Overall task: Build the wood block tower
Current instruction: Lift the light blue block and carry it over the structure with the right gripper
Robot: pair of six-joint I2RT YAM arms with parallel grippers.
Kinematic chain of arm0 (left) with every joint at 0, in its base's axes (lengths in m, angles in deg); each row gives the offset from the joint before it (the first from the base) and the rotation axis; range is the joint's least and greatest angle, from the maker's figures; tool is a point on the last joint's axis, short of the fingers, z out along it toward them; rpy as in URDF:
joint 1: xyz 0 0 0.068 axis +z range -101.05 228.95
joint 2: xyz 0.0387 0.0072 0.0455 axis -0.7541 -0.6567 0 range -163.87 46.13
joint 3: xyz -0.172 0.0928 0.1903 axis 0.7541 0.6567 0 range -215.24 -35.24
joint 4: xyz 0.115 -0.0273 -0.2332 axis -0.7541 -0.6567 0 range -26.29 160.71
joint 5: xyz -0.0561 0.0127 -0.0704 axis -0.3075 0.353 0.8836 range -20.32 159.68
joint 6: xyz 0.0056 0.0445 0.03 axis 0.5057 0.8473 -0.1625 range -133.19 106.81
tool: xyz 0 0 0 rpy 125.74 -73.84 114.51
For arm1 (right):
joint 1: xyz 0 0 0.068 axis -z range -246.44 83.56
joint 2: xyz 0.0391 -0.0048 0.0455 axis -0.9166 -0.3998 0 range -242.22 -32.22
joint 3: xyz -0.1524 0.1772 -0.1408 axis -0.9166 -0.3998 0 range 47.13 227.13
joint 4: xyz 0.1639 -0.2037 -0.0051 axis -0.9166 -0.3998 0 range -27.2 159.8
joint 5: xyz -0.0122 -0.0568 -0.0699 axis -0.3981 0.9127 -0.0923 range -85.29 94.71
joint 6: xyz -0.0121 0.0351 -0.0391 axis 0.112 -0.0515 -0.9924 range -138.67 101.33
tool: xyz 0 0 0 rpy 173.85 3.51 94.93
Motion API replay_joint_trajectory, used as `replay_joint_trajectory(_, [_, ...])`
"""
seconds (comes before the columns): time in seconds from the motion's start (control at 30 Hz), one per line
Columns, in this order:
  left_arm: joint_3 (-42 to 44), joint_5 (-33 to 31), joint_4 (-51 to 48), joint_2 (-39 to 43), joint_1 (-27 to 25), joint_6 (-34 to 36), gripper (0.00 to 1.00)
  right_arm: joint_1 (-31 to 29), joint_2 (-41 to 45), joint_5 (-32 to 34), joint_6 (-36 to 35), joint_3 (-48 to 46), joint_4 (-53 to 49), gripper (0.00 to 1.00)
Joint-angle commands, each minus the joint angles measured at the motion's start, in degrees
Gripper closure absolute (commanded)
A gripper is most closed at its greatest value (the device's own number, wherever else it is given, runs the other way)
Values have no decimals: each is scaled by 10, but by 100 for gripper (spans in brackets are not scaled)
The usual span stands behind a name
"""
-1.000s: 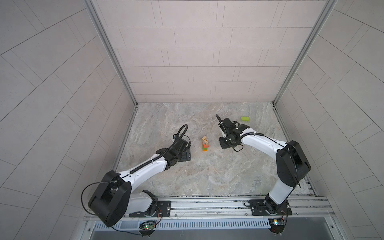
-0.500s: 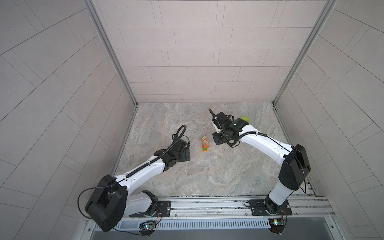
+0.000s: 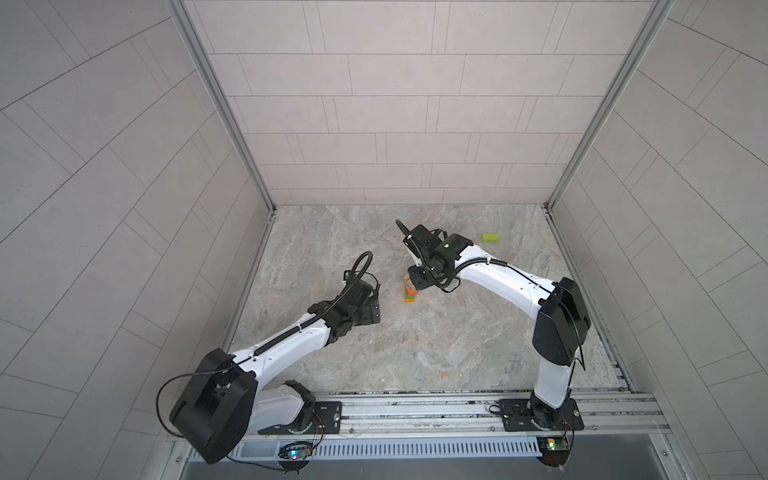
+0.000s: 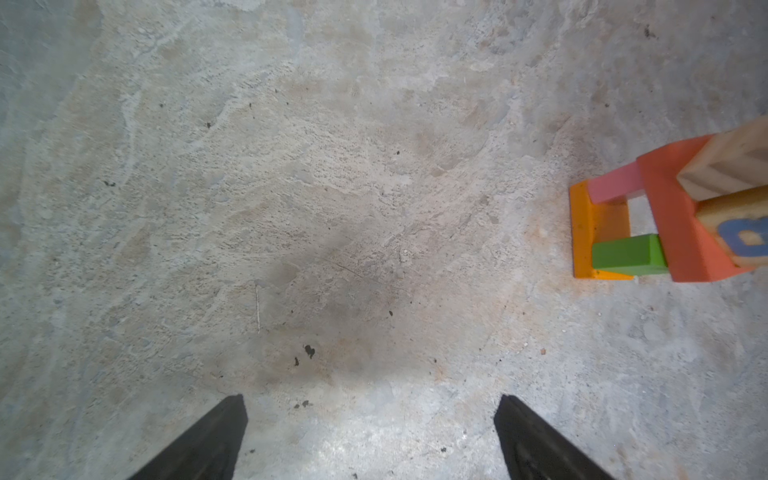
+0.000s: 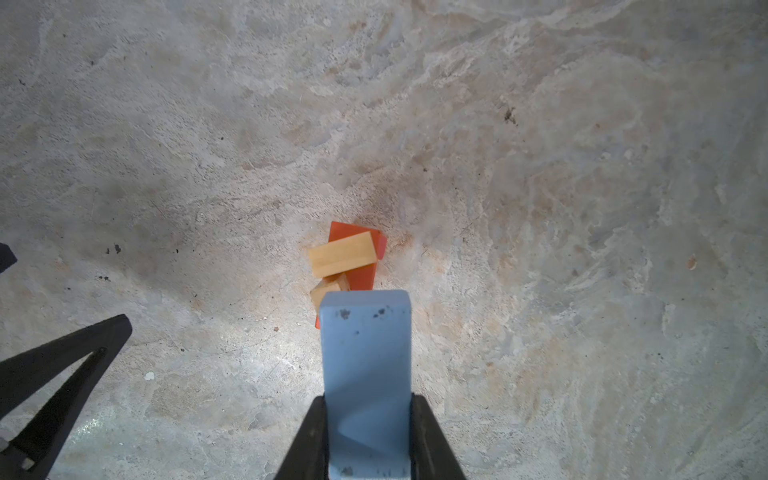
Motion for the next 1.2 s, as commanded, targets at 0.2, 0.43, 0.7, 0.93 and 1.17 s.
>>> replay_joint_trajectory(0.2, [8, -3, 15, -2, 5, 5, 0, -7, -39, 3, 6, 41, -28, 81])
replay_joint_trajectory(0.43, [9, 2, 17, -2, 6, 5, 0, -13, -56, 0, 7, 55, -30, 82])
replay_joint_trajectory(0.7, [9, 5, 18, 0, 8, 6, 0, -14, -68, 0, 7, 64, -30, 82])
replay_joint_trajectory(0.93, [10, 6, 18, 1, 9, 6, 0, -15, -80, 0, 7, 75, -32, 82])
replay_joint_trajectory(1.17, [10, 7, 19, 1, 10, 7, 0, -15, -83, 1, 7, 76, -33, 82])
